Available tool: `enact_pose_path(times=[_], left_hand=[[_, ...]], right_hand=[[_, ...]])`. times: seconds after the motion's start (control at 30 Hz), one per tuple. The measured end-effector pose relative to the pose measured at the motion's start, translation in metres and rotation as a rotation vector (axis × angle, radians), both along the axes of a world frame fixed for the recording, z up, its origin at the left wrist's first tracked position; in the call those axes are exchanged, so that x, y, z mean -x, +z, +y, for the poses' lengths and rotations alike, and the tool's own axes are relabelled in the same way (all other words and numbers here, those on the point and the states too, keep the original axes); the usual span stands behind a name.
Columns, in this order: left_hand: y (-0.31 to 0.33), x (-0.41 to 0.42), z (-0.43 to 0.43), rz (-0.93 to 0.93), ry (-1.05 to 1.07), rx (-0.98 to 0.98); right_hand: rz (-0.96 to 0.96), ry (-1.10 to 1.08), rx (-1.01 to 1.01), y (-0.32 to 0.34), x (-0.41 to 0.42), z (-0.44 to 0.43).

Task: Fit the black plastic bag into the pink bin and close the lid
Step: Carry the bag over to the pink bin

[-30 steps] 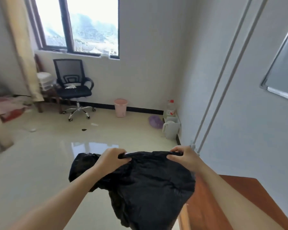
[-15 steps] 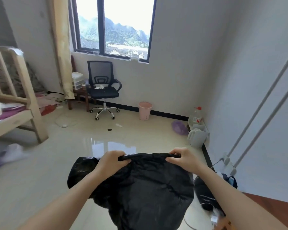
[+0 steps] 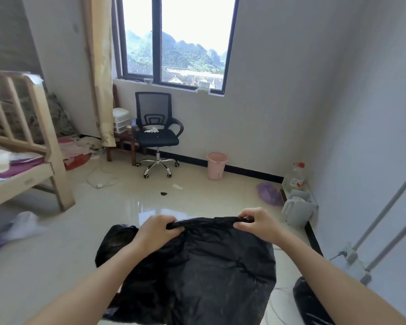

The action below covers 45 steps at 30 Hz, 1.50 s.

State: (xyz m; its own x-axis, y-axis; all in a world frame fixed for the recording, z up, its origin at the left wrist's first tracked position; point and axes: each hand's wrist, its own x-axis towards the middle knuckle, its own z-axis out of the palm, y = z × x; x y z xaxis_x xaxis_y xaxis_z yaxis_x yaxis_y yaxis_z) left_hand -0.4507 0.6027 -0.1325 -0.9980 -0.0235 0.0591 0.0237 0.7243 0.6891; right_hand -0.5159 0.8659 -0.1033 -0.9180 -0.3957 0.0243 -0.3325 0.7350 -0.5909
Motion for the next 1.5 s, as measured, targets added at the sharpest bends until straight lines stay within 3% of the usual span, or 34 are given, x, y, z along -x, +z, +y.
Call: enact_pose_path(times=[0.3,0.57,0.73,1.07,1.5], left_hand=[[0.017,0.145,0.009,0.072,0.047,0.061],[-0.007,0.25,0.005,-0.002,0.027,0.047],[0.001,0.339,-0.007,0.019,-0.002,0.007],[-0.016,0.485,0.012,-0.04,-0.097,-0.036],[0.005,0.692,0.04,-0.01,0.02,-0.017]], right_hand=[[-0.003,0.001,0.108,0.006,0.148,0.007],[-0.039,-0.009,0.068,-0.017,0.252,0.001],[-0.008,-0.02,0.03,0.001,0.328,-0.006],[0.01,-0.157,0.0,-0.013,0.437,0.013],[0.007,-0.117,0.055,-0.013,0.666,0.036]])
